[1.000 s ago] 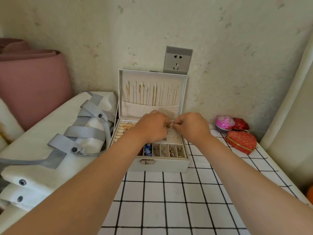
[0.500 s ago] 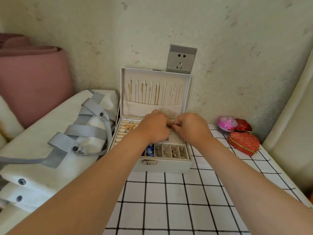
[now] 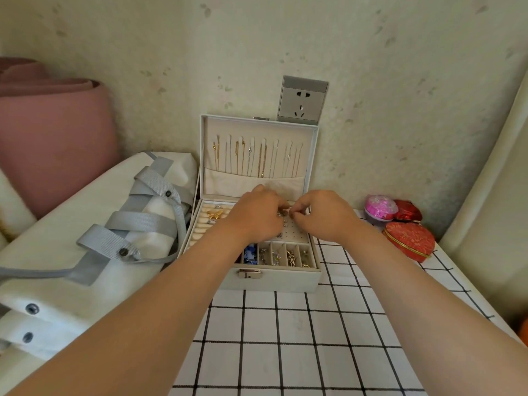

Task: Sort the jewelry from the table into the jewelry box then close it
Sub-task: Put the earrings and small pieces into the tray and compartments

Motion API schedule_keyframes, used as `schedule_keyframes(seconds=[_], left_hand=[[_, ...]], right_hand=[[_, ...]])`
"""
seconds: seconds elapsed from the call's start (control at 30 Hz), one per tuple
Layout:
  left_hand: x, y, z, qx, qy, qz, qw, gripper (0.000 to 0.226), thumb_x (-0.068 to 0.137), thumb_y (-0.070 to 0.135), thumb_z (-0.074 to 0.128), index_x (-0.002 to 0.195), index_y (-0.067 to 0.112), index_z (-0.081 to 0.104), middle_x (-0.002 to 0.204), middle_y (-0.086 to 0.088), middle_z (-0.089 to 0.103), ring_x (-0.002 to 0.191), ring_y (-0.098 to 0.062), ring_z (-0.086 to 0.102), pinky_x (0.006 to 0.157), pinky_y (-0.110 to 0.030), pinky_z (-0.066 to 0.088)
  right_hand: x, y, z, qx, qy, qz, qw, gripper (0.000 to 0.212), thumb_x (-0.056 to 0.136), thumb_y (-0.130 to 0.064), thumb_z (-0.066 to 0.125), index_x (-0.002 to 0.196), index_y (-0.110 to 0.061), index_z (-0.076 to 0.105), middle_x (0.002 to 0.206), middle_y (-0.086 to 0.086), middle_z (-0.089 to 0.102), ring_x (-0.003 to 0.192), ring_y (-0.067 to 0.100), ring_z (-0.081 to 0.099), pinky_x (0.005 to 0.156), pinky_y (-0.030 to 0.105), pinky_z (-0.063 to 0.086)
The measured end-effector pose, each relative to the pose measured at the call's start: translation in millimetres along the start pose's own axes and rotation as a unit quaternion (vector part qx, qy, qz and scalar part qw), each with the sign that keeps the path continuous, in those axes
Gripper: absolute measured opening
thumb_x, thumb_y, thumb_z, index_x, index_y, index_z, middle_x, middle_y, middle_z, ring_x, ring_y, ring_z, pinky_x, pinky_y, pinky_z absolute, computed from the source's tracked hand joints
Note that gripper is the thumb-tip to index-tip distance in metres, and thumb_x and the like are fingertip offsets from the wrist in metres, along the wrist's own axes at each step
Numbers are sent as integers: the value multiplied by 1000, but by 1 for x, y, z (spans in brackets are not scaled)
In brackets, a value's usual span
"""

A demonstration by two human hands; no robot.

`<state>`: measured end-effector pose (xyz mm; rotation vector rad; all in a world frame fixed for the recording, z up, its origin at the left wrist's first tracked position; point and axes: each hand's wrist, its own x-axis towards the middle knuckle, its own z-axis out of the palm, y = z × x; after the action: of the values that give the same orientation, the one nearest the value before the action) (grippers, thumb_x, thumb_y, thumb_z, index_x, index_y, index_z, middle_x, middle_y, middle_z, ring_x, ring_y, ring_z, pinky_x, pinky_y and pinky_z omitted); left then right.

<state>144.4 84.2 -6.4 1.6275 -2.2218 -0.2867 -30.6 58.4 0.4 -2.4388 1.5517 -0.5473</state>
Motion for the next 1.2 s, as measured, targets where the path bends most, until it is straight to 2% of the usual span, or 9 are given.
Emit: schedule_keyframes(seconds=[0.1,0.43,0.6,0.67,0.87,1.0,1.1,1.13,1.2], left_hand=[[-1,1,-2,11,-15,11,1000,46,89,18,51,132,32,60,125,1,60,122,-20,40,103,-42,37],[-5,12,-7,67,-8,22,997,44,91,29,49,134,30,58,120,0,58,117,-22,41,98,-40,38],[-10,37,-11,23,31,33,999,43,93,34,49,135,29,56,131,3,55,120,-19,40,101,-38,37],[-16,54,-9,-15,50,41,998,41,92,33,52,133,27,57,127,5,56,119,-16,42,100,-36,39],[-37,110,17,-51,54,90,993,30,91,31,56,120,26,63,105,8,59,104,-11,51,89,-33,47],[-47,149,41,-82,34,105,990,24,91,29,55,113,28,65,100,11,60,90,-7,52,84,-30,48],[-52,168,64,-66,-8,96,993,22,92,27,53,109,30,67,103,12,63,88,-6,54,84,-27,48],[-53,173,71,-59,-24,94,994,22,92,26,53,109,30,68,105,12,64,92,-7,57,85,-26,48],[-55,180,82,-48,-53,87,994,23,94,25,53,109,30,69,108,11,66,98,-9,59,86,-28,49]], right_hand=[[4,6,0,20,-28,19,999,16,89,-22,67,100,-26,77,97,-10,71,92,10,64,82,32,54],[-1,7,3,54,3,11,998,8,90,-31,70,94,-27,76,87,-7,68,84,12,63,77,36,54],[-20,17,-21,83,11,34,996,17,93,-27,66,108,-26,74,102,-6,68,97,11,62,89,30,50],[-36,26,-34,95,14,50,994,18,93,-27,67,109,-24,74,104,-5,69,99,11,63,92,29,50],[-105,68,-71,62,-14,99,993,19,91,-31,68,110,-27,72,90,-14,64,87,4,62,76,18,45],[-146,98,-83,84,-39,128,987,12,88,-24,72,99,-29,75,94,-13,70,92,4,66,87,25,54],[-175,111,-86,80,-87,151,981,12,89,-22,72,97,-31,74,92,-13,67,79,-1,63,66,9,46],[-181,116,-88,79,-101,159,979,12,89,-21,72,98,-29,75,94,-11,68,76,0,63,62,10,48],[-191,125,-92,71,-117,177,975,13,88,-18,72,97,-28,74,97,-5,69,82,7,67,69,23,58]])
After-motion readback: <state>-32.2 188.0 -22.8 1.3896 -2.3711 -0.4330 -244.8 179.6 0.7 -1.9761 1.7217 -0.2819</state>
